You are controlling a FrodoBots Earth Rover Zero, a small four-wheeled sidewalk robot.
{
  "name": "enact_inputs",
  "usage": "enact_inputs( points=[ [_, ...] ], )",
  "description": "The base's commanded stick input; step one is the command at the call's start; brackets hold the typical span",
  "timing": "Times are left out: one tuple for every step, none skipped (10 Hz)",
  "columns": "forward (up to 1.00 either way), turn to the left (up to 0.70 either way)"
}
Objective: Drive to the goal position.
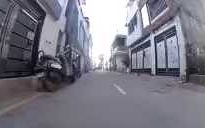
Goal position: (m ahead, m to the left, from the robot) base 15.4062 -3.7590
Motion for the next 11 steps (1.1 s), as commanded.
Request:
enact_inputs(
  points=[
    [1.00,0.00],
    [1.00,0.00],
    [1.00,0.00],
    [1.00,0.00],
    [1.00,0.00],
    [1.00,0.00],
    [1.00,0.00],
    [1.00,0.00],
    [1.00,0.00],
    [1.00,0.00],
    [1.00,0.00]
  ],
)
